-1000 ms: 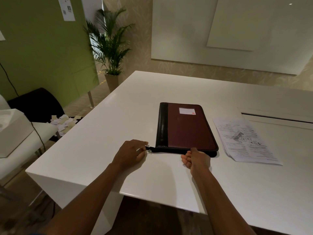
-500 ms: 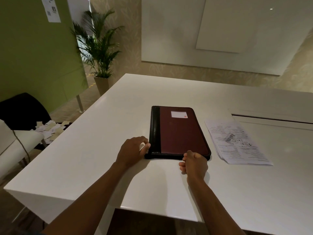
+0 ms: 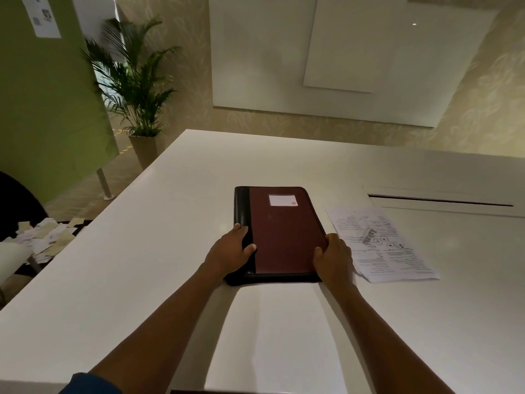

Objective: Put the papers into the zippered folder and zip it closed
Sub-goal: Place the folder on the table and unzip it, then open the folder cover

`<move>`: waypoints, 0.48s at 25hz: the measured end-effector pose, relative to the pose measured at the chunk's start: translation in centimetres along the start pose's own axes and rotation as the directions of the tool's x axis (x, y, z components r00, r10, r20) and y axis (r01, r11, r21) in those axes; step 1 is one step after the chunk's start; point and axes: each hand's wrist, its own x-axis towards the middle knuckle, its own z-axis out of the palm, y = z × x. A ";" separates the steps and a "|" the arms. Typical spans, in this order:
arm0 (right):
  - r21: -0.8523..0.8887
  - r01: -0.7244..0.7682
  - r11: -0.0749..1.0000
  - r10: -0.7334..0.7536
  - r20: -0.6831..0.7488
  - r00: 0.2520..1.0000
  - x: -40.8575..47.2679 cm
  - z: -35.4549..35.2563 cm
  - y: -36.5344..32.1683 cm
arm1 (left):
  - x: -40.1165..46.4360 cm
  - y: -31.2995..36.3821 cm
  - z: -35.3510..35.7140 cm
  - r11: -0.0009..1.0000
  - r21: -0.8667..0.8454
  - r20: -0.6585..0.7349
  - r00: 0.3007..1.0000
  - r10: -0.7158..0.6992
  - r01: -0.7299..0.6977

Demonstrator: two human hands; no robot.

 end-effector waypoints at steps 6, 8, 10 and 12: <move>-0.001 -0.063 0.998 0.062 0.125 0.990 2.3 0.2 1.0 | 3.5 0.8 0.1 0.999 0.039 0.075 0.997 -0.035 0.032; 0.011 -0.084 0.996 0.082 0.129 0.988 3.0 0.3 1.4 | 4.1 0.9 0.7 0.997 0.034 0.089 0.993 -0.073 0.070; -0.010 -0.092 0.996 0.092 0.136 0.986 3.7 0.4 1.6 | 4.3 1.0 1.2 0.994 0.012 0.093 0.990 -0.105 0.104; -0.031 -0.100 0.994 0.104 0.156 0.982 4.4 0.4 1.7 | 4.4 1.0 1.6 0.993 -0.005 0.085 0.989 -0.118 0.119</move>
